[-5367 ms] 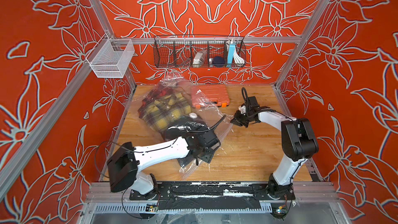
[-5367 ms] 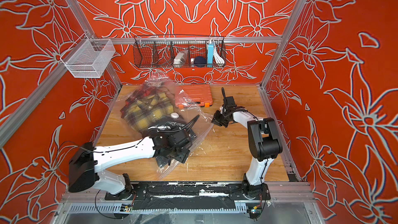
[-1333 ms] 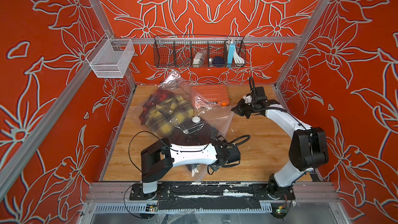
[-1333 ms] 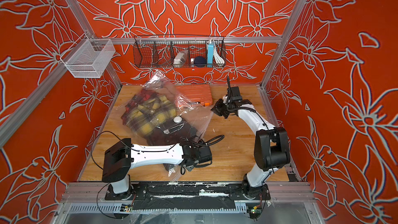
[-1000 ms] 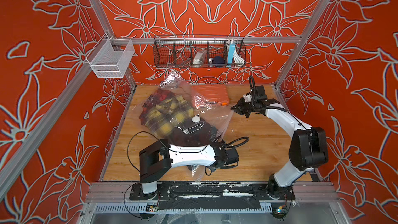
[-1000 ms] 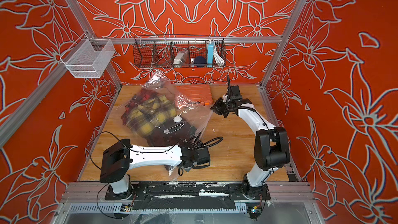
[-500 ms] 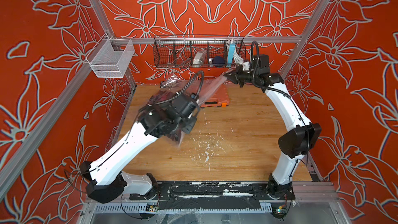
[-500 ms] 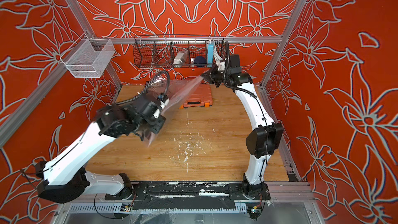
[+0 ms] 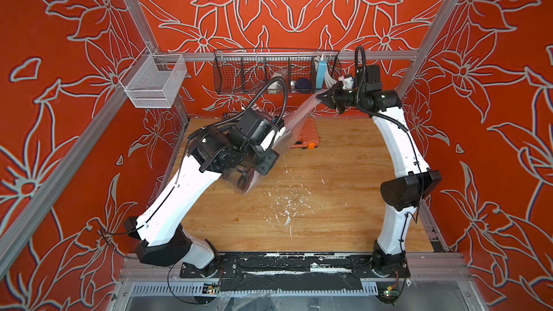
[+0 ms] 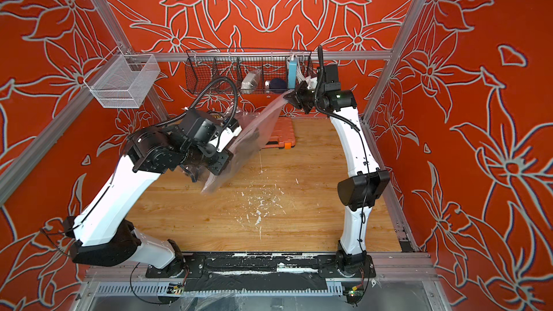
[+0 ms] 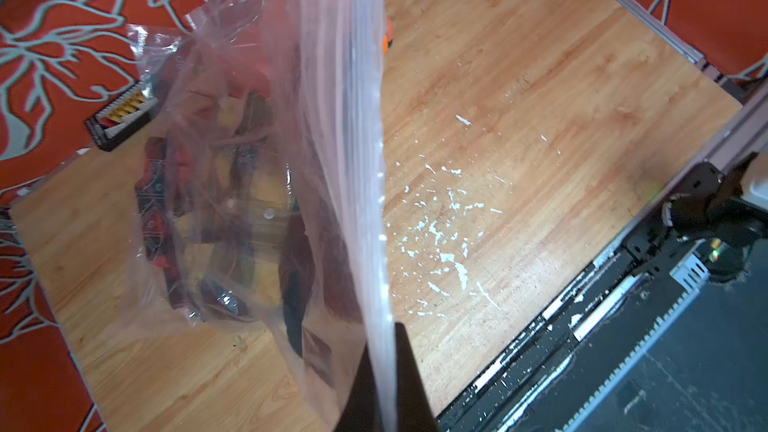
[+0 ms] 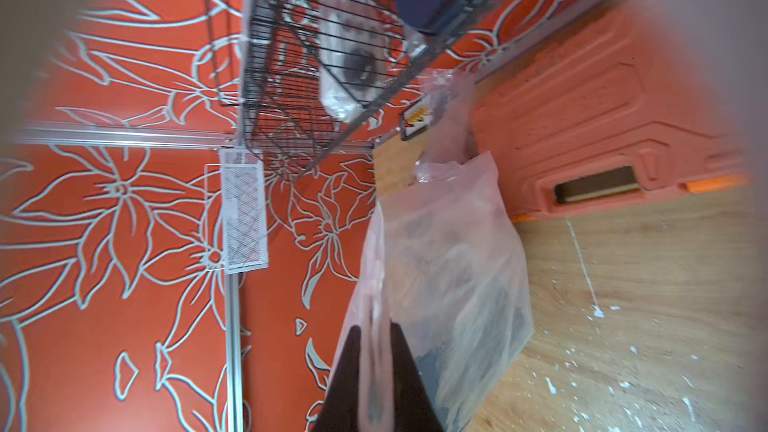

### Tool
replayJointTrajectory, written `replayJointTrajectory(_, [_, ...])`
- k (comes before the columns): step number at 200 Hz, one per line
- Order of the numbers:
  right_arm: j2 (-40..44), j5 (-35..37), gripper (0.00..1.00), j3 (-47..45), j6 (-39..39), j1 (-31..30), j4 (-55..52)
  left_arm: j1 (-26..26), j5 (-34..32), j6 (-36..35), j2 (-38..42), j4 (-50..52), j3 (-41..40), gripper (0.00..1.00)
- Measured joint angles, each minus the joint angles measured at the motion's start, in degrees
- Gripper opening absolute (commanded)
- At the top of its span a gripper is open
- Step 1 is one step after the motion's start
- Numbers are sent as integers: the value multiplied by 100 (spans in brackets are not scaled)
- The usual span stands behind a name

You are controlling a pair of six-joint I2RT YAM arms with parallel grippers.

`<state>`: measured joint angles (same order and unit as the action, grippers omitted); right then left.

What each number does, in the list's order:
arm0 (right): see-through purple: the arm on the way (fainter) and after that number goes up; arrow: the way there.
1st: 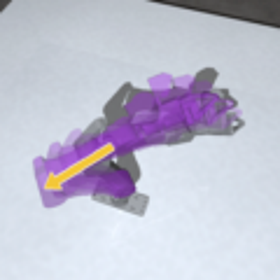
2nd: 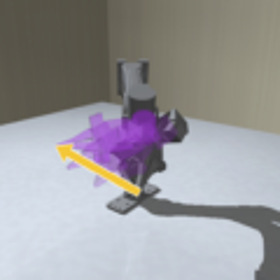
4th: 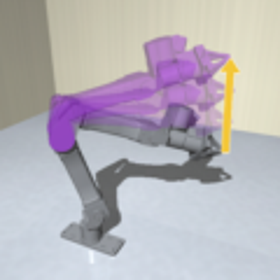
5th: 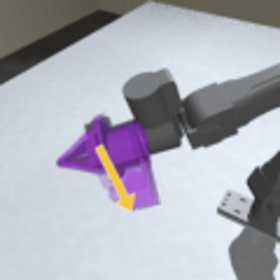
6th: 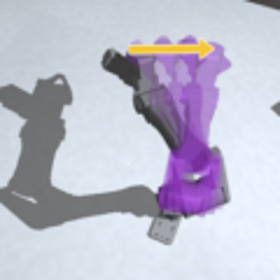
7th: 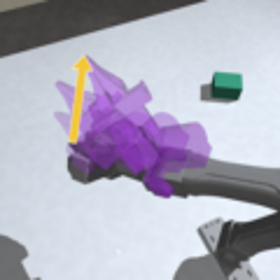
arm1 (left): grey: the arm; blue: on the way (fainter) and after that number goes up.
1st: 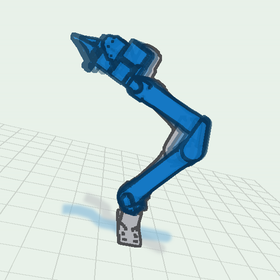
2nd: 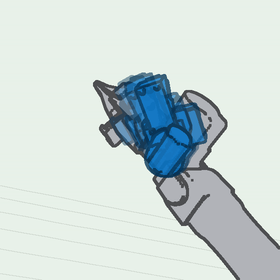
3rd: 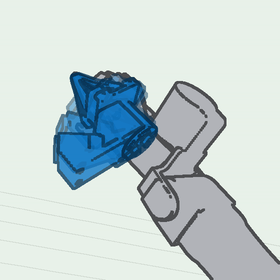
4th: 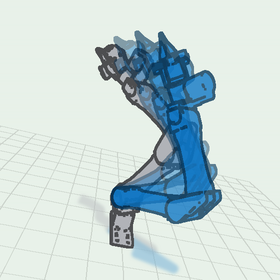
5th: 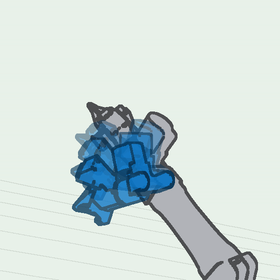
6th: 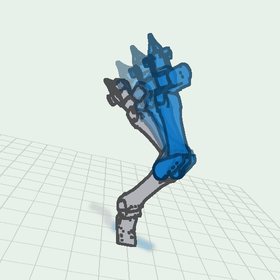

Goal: Place the folded shirt into the vacuum bag
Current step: Adjust the vacuum bag at the center of the board.

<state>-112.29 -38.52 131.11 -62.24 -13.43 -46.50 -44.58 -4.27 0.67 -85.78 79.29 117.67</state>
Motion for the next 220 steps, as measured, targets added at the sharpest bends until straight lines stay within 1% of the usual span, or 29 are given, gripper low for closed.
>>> replayJointTrajectory(17, [0, 17, 0, -168, 144, 48, -109, -81, 166, 20, -105, 17, -59, 0])
replayJointTrajectory(44, [24, 20, 0, -304, 306, 70, -151, 107, 262, 74, -101, 39, -15, 0])
replayJointTrajectory(62, [22, 28, 0, -326, 424, 70, -173, 98, 496, 232, 33, -203, -299, 0])
replayJointTrajectory(77, [-13, -83, 0, -254, 446, 81, -247, -61, 420, 254, 4, -144, -466, 0])
replayJointTrajectory(88, [-35, -197, 0, -214, 424, 103, -190, -33, 341, 232, -90, -20, -393, 0])
replayJointTrajectory(115, [-35, -52, 0, -125, 538, 157, -291, 566, 201, 273, -76, -7, -7, 0])
replayJointTrajectory(129, [-24, 7, 0, -76, 673, 160, -461, 710, 225, 378, -13, -96, 105, 0])
replayJointTrajectory(139, [-22, 28, 0, -83, 769, 157, -542, 610, 291, 457, 37, -186, 20, 0])
replayJointTrajectory(154, [-22, 111, 0, -153, 859, 162, -623, 227, 306, 551, 68, -291, -289, 0])
replayJointTrajectory(170, [-31, 157, 0, -175, 874, 186, -664, -63, 289, 579, -138, -188, -417, 0])
replayJointTrajectory(183, [-52, 107, 0, -127, 820, 214, -616, 13, 232, 579, -374, -13, -164, 0])
replayJointTrajectory(196, [-118, -2, 0, 52, 723, 251, -428, 354, 105, 590, -509, 66, 345, 0])
replayJointTrajectory(208, [-146, -133, 0, 199, 612, 284, -118, 640, -48, 605, -466, 17, 719, 0])
replayJointTrajectory(220, [-76, -361, 0, 210, 444, 295, 295, 769, -83, 651, -293, -175, 885, 0])
